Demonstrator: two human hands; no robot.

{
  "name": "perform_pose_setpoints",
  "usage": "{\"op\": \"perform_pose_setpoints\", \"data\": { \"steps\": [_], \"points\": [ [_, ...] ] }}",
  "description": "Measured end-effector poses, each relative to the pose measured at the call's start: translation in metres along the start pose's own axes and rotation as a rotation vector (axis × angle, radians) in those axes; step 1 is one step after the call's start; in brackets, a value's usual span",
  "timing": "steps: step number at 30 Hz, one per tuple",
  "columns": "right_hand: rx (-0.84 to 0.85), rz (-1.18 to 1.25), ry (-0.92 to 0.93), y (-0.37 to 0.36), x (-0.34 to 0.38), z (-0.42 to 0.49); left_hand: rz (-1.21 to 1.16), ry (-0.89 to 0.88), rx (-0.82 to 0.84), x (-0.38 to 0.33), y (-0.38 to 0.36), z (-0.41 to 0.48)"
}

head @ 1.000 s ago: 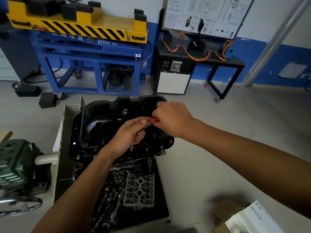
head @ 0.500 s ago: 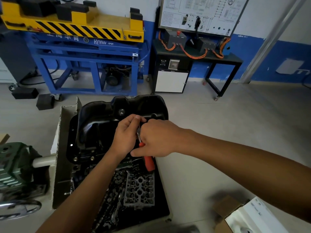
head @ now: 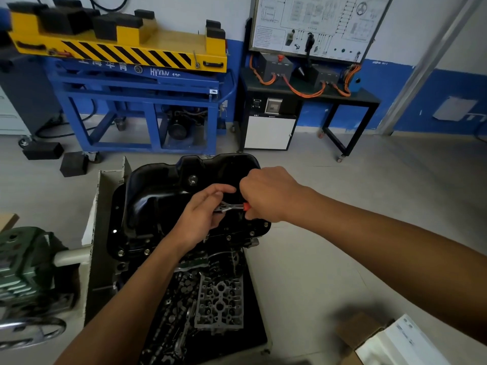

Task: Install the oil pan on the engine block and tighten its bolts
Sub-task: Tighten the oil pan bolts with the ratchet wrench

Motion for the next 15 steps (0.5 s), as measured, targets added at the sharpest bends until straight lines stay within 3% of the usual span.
{"op": "perform_pose_setpoints", "data": {
  "steps": [8, 12, 15],
  "points": [
    [-0.084, 0.008, -0.041, -0.011, -0.013, 0.009, 0.101, 0.03, 0.145, -0.006, -0.011, -0.003],
    [-0.09, 0.082, -0.046, -0.016, -0.017, 0.005, 0.104, -0.018, 0.001, -0.007, -0.007, -0.004],
    [-0.005, 0.269, -0.045, -0.02, -0.013, -0.003, 0.087, -0.061, -0.155, -0.006, -0.001, -0.003]
  ]
}}
Point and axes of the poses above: each hand's wrist, its own z-axis towards the middle knuckle, its own y-axis out of the back of the hand, x = y × z, the point moved 4 cm from there along z, towards the middle knuckle, and after that the axes turned 3 degrees about -x, right-handed, at the moved point
